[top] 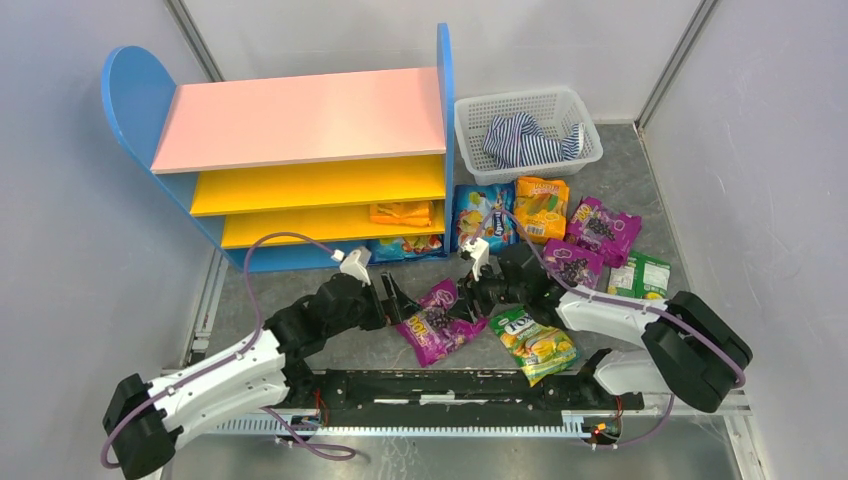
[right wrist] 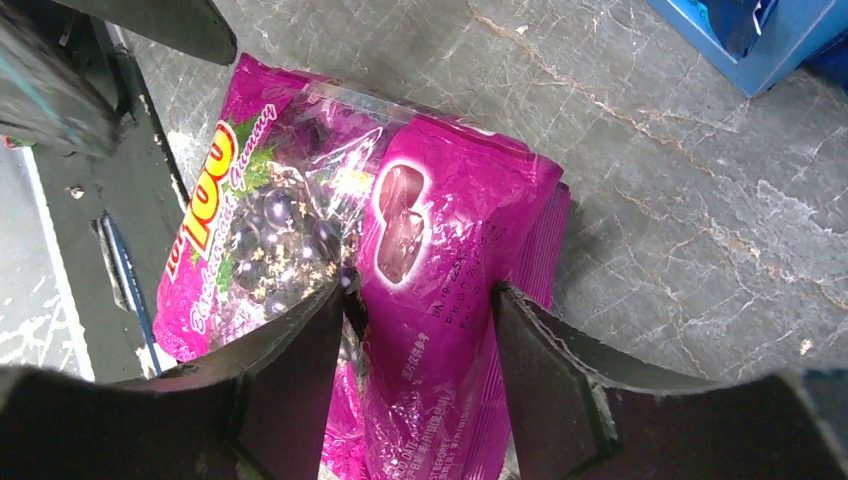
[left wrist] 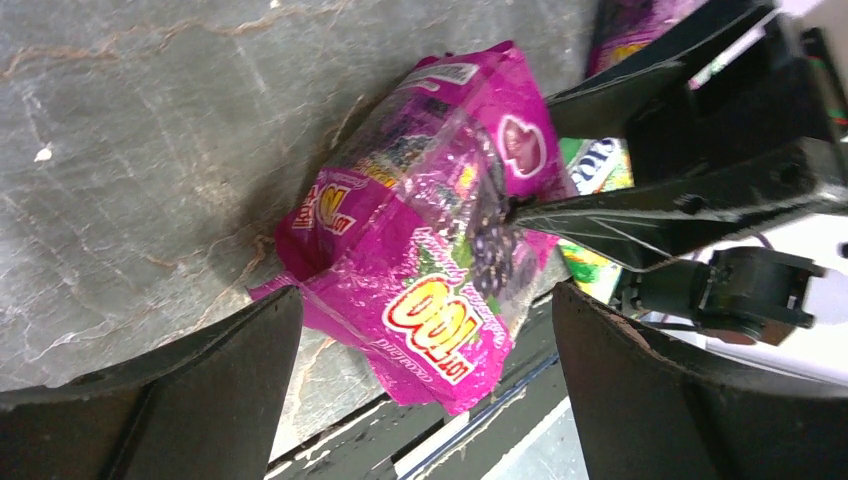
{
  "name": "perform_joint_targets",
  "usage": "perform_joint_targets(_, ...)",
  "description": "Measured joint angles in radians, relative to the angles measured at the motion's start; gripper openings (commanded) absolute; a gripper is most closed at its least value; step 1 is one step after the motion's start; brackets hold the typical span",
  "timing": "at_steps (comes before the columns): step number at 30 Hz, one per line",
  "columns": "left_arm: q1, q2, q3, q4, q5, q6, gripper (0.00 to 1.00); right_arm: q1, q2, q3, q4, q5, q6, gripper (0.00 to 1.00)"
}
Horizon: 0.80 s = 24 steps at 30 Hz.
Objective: Place and organize the candy bags onto the shelf
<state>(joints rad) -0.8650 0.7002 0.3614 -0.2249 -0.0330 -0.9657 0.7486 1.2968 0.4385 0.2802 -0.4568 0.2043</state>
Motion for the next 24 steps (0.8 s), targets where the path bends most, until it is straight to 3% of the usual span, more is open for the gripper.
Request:
perform_joint_targets(3,0.0,0.056,-0.001,-0.002,-0.001,-0.012,1.0,0.011,0.006,0.031,-0.051,0.034,-0.014,0.71)
perform_joint_targets(11,-0.001,0.135,-0.091,0.067,0.077,-0.108,1.0,0.011,-0.027,0.038,-0.141,0.081,-0.004,0.7)
perform_joint_targets(18,-0.002,0.064,-0.227,0.235,0.153,-0.258,1.0,0.009,-0.036,-0.035,-0.025,0.073,0.114,0.69)
perform_joint_targets(24,-0.01,0.142,-0.237,0.367,0.171,-0.326,0.98,0.009,-0.036,-0.058,0.024,0.077,0.179,0.69)
